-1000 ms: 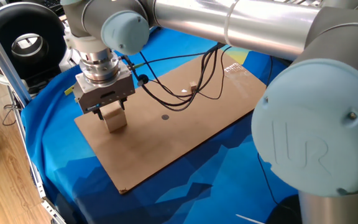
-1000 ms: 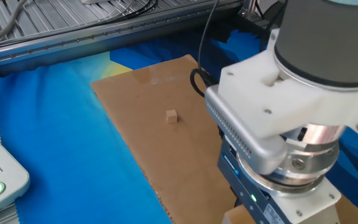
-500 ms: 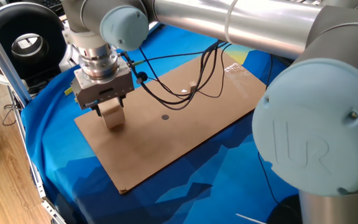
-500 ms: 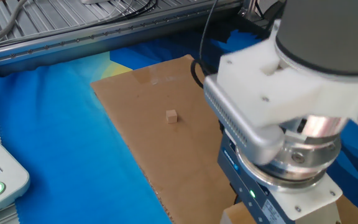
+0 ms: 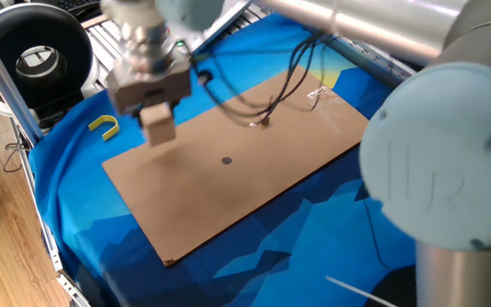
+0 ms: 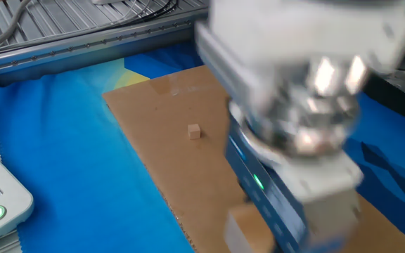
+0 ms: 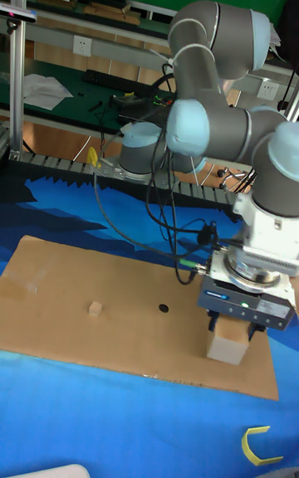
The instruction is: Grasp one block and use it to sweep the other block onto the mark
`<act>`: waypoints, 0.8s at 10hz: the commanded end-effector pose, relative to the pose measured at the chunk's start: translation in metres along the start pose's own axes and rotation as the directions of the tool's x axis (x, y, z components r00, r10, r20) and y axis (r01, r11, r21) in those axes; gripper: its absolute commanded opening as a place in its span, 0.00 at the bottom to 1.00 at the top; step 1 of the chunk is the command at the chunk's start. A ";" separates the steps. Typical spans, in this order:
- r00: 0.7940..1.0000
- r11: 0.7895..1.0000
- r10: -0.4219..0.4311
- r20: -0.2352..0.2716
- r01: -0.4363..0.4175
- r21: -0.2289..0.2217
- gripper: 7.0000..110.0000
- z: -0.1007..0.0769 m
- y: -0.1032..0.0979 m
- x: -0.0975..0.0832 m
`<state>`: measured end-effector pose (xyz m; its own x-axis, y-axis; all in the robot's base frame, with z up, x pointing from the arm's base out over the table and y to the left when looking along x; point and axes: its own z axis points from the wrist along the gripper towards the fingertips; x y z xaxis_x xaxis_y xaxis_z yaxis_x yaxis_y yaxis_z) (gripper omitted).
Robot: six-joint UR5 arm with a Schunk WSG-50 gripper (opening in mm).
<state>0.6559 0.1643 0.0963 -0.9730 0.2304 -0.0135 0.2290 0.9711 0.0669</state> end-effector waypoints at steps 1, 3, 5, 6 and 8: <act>0.998 0.998 -0.060 0.009 0.060 -0.022 0.00 -0.043 -0.060 -0.016; 0.994 0.994 -0.106 0.035 0.107 -0.006 0.00 -0.048 -0.113 -0.024; 0.988 0.989 -0.149 0.044 0.148 0.018 0.00 -0.041 -0.171 -0.017; 0.985 0.985 -0.167 0.042 0.165 0.046 0.00 -0.039 -0.195 -0.012; 0.983 0.981 -0.182 0.032 0.179 0.078 0.00 -0.036 -0.210 -0.005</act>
<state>0.6304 -0.0046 0.1215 -0.9943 0.0871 -0.0612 0.0861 0.9961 0.0193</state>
